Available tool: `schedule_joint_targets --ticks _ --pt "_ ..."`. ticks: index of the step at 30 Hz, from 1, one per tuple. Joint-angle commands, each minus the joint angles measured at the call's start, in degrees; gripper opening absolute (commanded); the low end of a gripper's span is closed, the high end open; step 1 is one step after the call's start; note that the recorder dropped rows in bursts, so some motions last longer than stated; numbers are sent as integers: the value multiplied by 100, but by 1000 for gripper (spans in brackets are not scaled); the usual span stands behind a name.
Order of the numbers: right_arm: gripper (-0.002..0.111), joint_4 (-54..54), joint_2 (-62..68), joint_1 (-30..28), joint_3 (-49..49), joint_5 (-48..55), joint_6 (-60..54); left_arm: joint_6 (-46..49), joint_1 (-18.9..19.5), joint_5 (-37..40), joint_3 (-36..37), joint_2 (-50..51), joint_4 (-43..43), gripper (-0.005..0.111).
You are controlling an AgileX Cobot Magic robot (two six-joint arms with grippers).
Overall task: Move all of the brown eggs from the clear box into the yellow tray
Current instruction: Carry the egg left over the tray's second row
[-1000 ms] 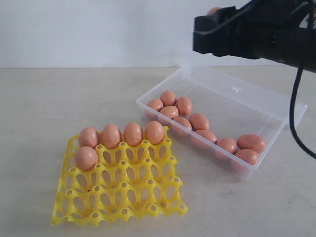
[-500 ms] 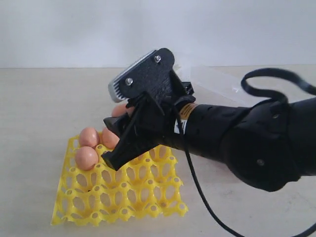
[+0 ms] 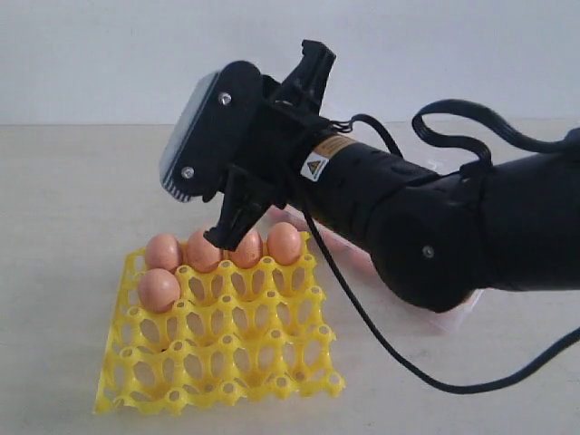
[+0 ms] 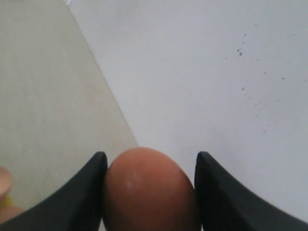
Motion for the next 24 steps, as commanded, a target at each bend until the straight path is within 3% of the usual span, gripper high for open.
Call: schedule_joint_targets --ticks 1,4,9,12,16,19,22,24 --pt "0 142 100 -30 -491 -155 244 8 -25 -24 21 -15 8 4" --pt "0 167 321 -176 -1050 -152 1964 8 -25 -24 21 -15 8 4" --pt "0 -240 925 -491 -1678 384 5849 8 -25 -24 21 -15 8 4" --pt "0 -1873 1167 -508 -1712 737 7378 8 -25 -24 21 -15 8 4" --pt "0 -5764 1255 -468 -1712 737 10122 8 -25 -24 21 -15 8 4" --pt "0 -8324 1255 -566 -1712 -84 12155 8 -25 -24 21 -15 8 4" --pt "0 -9492 1394 -685 -1712 -1108 12877 8 -25 -24 21 -15 8 4" --pt "0 -9656 1540 -822 -1712 -1468 12865 8 -25 -24 21 -15 8 4"
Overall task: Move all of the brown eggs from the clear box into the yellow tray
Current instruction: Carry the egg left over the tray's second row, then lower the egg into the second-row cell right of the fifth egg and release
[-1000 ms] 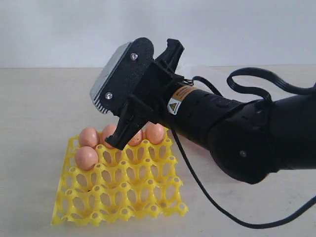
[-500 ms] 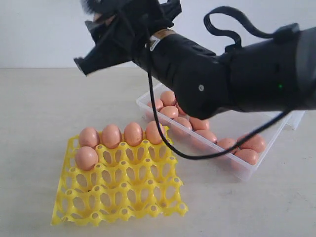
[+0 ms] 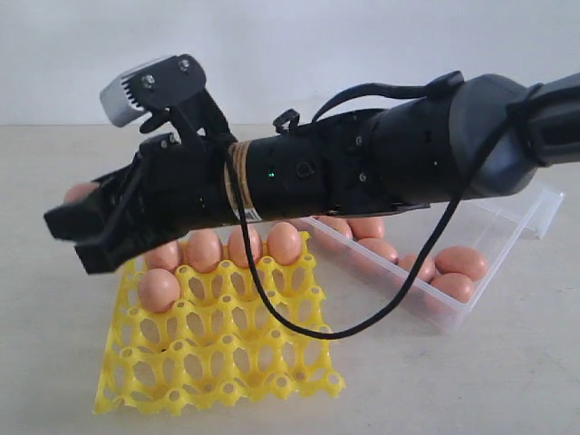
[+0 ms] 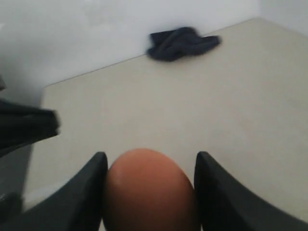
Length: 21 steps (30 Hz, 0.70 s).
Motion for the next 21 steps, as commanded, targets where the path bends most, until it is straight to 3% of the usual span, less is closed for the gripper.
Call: schedule_joint_targets --ticks 1,10,17,21 --pt "0 -1182 318 -306 -50 -1106 613 8 -25 -24 21 -15 8 4" --pt "0 -1157 1114 -1230 -50 -2302 186 8 -25 -24 21 -15 8 4" --pt "0 -1064 1455 -1217 -50 -1544 -564 8 -25 -24 21 -15 8 4" --pt "0 -473 1562 -1082 -50 -1235 -1355 8 -25 -24 21 -15 8 4"
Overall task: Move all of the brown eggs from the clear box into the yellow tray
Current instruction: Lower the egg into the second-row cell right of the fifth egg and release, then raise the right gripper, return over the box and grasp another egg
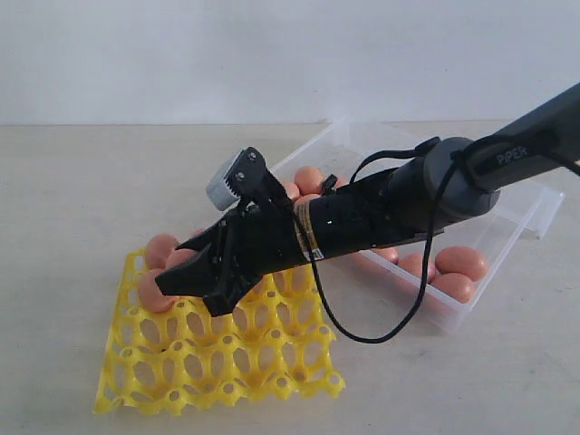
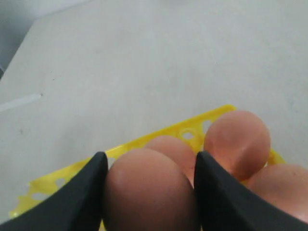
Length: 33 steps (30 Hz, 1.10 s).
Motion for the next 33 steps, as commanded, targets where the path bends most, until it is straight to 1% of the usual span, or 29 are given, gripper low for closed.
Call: schedule_joint_targets --ticks 1,3,7,8,10,11,12,13,15,18,23,26,28,29,31,32,33 --pt "0 499 16 141 -41 395 -661 8 -25 -24 21 -15 8 4" --pt "0 542 16 240 -41 819 -861 8 -25 -24 21 -15 8 4" --pt "0 686 16 357 -41 1104 -947 8 -25 -24 21 -15 8 4" --pt "2 779 16 357 -41 1165 -972 8 -25 -24 21 -15 8 4" --pt "17 975 16 357 -41 1178 -1055 8 -25 -24 21 -15 8 4" --pt "23 1000 16 357 -41 1167 -1055 8 -25 -24 21 -15 8 4" --pt "32 1005 16 357 -41 1140 -1055 8 -25 -24 21 -15 8 4" --pt "37 1005 16 357 -41 1128 -1055 8 -25 -24 21 -15 8 4" --pt "46 1005 16 357 -41 1128 -1055 8 -25 -24 21 -15 8 4" --pt "52 1005 16 357 -41 1128 -1055 8 -25 -24 21 -15 8 4" --pt "53 1005 16 357 -41 979 -1055 8 -25 -24 21 -15 8 4" --pt "53 1005 -60 357 -41 688 -1035 8 -25 -24 21 -15 8 4" --pt "52 1016 -241 357 -41 580 -812 8 -25 -24 21 -15 8 4" --pt "52 1059 -397 357 -41 580 -500 8 -25 -24 21 -15 8 4" --pt "50 1077 -829 345 -41 901 391 8 -25 -24 21 -15 8 4" --pt "46 998 -1108 345 -41 1376 1032 8 -25 -24 21 -15 8 4" --pt "39 872 -1410 345 -41 2169 1524 8 -25 -24 21 -15 8 4"
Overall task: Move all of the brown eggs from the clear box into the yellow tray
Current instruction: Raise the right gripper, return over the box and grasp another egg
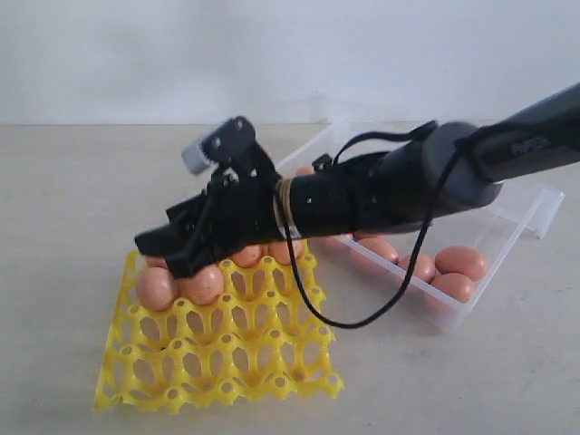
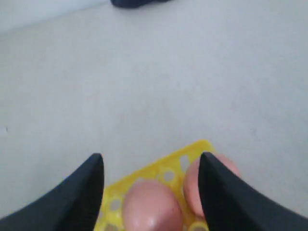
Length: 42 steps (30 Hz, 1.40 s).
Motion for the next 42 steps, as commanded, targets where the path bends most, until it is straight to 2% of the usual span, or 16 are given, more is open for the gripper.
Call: schedule_joint_targets --ticks 1,2,3,4,5,6,7,8,9,11,13,16,17,29,42 --pt "32 -231 -1216 -6 -41 2354 1982 8 -25 -24 21 -15 8 4" --pt "24 -310 -1468 -6 -41 3444 2141 8 -25 -24 21 -15 8 4" --pt "13 -273 -1786 -25 -64 5144 2125 8 -25 -24 21 -15 8 4" --pt "11 -168 -1920 -84 -116 5897 1926 8 -25 -24 21 -15 8 4" --pt "11 513 -2024 -245 -292 6956 769 8 -25 -24 21 -15 8 4" --pt "11 1018 -2024 -342 -403 7256 88 8 -25 -24 21 -15 8 4" --pt "11 2556 -1877 -624 -639 7763 -1932 8 -25 -24 21 -15 8 4" --pt "11 3205 -1765 -788 -742 8017 -2834 8 -25 -24 21 -15 8 4" --pt "11 4218 -1421 -1100 -1090 8882 -3974 8 -25 -24 21 -15 8 4" --pt "11 4935 -992 -1370 -1609 9968 -5359 8 -25 -24 21 -15 8 4" --pt "15 5394 -833 -1482 -1864 9719 -5703 8 -25 -24 21 -15 8 4" --pt "46 6579 -796 -1487 -2034 9075 -6607 8 -25 -24 21 -15 8 4" --pt "49 6679 -771 -1487 -2034 8945 -6597 8 -25 -24 21 -15 8 4" --pt "49 7401 -45 -1487 -2034 8773 -6714 8 -25 -24 21 -15 8 4" --pt "49 7404 648 -1487 -2034 8307 -6857 8 -25 -24 21 -15 8 4"
